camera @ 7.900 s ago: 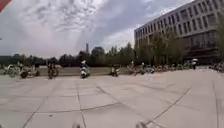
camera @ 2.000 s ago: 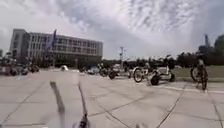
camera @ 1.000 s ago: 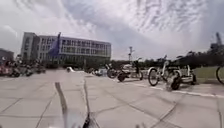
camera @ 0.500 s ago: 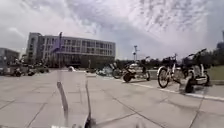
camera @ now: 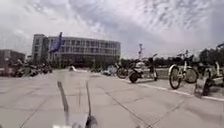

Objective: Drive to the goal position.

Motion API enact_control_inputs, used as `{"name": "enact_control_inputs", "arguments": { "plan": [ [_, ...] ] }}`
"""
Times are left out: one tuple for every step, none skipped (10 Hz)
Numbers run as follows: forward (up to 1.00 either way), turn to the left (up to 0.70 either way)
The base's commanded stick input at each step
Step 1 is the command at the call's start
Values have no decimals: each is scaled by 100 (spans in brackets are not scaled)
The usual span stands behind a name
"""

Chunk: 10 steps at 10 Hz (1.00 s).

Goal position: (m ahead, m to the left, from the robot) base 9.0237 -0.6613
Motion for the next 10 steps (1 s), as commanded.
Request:
{"name": "enact_control_inputs", "arguments": {
  "plan": [
    [70,12],
    [70,8],
    [70,2],
    [70,0],
    [70,0],
    [70,0],
    [70,0],
    [70,0],
    [70,0],
    [70,0]
  ]
}}
